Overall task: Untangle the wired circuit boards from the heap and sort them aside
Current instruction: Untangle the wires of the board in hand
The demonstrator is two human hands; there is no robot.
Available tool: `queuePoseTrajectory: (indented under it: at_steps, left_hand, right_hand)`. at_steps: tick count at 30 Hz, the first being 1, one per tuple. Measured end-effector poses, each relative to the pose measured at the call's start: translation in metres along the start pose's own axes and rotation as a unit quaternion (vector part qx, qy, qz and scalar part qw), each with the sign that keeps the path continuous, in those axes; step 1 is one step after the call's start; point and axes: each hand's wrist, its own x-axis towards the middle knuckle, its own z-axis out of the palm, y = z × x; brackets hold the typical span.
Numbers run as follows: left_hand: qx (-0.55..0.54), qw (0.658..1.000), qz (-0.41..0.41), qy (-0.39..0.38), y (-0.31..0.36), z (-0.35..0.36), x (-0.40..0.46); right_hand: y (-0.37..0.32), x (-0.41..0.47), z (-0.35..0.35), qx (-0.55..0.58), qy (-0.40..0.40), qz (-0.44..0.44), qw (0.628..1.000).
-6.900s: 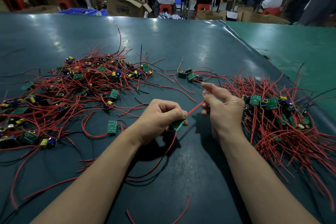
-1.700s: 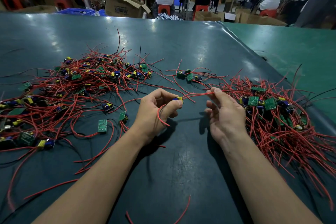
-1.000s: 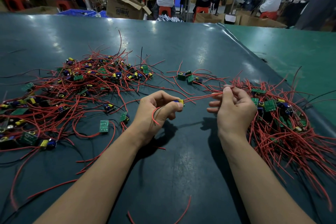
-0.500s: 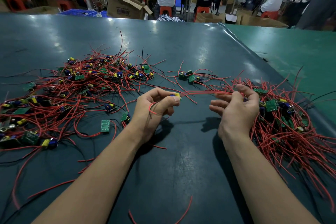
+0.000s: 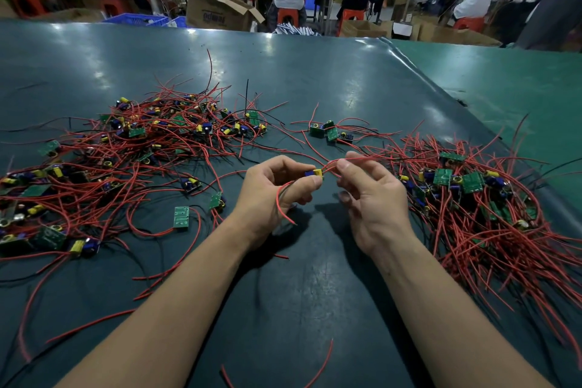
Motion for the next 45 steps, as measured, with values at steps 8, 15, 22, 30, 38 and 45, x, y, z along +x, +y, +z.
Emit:
queuePoseTrajectory:
  at_steps: [8,15,22,30,38,45]
  left_hand:
    - [0.014,1.000,-0.009,-0.009,0.000,-0.001,-0.002]
    - [0.009,1.000,-0.016,-0.010,0.004,0.001,-0.002]
    - [-0.062,0.998,-0.010,0.026,0.004,-0.003,0.001]
    - [-0.118,0.971,0.070,0.195,0.008,-0.013,0.010]
    - [0.265,0.884,0.315,0.223,0.008,-0.009,-0.003]
    - [0.357,0.853,0.351,0.146,0.004,-0.010,-0.008]
  right_hand:
    - [0.000,-0.003,0.000,0.011,-0.025,0.030,0.999]
    - [-0.007,0.010,-0.009,0.084,0.063,0.005,0.994]
    - [-0.013,0.019,-0.019,0.135,0.171,-0.085,0.972]
    - [-0.008,0.014,-0.020,-0.152,0.183,-0.324,0.915]
    - [0.025,-0.014,0.007,-0.274,-0.124,-0.305,0.904]
    - [0.024,-0.021,0.010,-0.231,-0.168,-0.281,0.916]
